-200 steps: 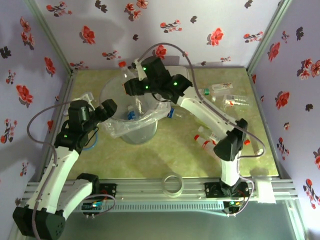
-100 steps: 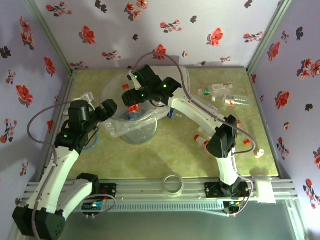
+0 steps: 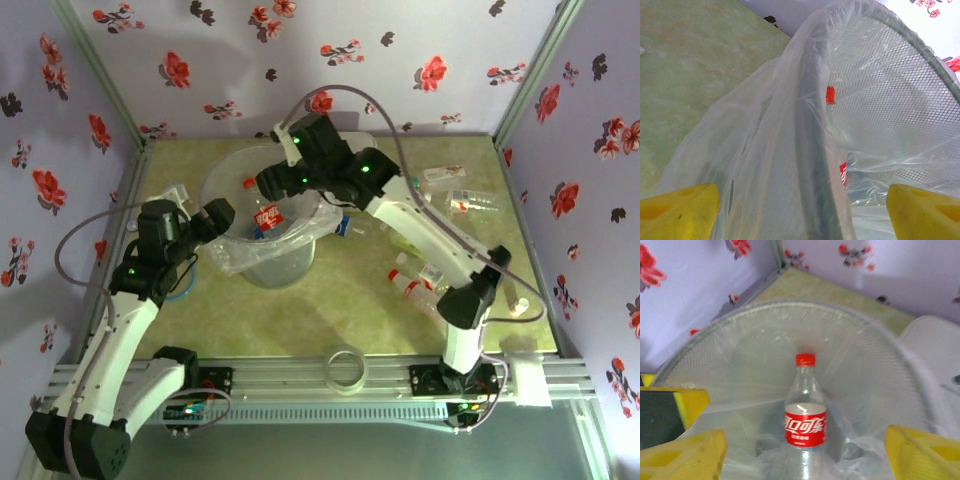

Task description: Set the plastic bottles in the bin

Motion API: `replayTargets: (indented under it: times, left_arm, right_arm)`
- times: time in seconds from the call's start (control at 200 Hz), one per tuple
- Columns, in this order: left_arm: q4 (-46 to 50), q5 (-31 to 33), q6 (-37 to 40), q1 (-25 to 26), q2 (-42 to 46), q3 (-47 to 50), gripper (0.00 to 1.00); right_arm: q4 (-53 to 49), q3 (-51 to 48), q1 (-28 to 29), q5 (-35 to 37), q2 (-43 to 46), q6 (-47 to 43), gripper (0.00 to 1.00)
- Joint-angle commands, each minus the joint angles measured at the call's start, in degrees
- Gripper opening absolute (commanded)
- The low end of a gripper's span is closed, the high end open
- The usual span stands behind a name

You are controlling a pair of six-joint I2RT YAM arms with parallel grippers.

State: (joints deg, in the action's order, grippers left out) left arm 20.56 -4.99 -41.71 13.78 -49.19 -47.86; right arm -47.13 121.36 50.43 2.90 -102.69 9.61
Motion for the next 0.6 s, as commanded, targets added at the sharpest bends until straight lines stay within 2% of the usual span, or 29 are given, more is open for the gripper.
replayTargets:
  times: [0.0,0.215,0.385,0.495,0.595]
  left_arm:
    - [0.5,0.5,0.8,0.4,-0.9,-0.7,0.88]
    - [0.6,0.4,1.0,0.4,-0.8,-0.8,0.88]
    - [1.0,0.2,0.9,0.5,-0.2,-1.1,0.88]
    - [1.0,0.2,0.6,0.4,0.0,-1.2,0.88]
    - [0.8,0.2,-0.1,0.4,-0.1,-1.3,0.88]
  right_arm:
    - [-2.0,-3.1,-2.3,6.7,6.5,-2.3,0.83]
    - [0.9,-20.1,-13.0,7.1,18.1,-0.1,0.83]
    - [6.8,-35.8,-22.3,4.9,23.5,-4.5,0.84]
    - [11.7,-43.6,-27.1,-0.2,23.2,-9.4,0.82]
    - [10.2,-45.0,-27.3,1.5,19.0,-14.4,0.78]
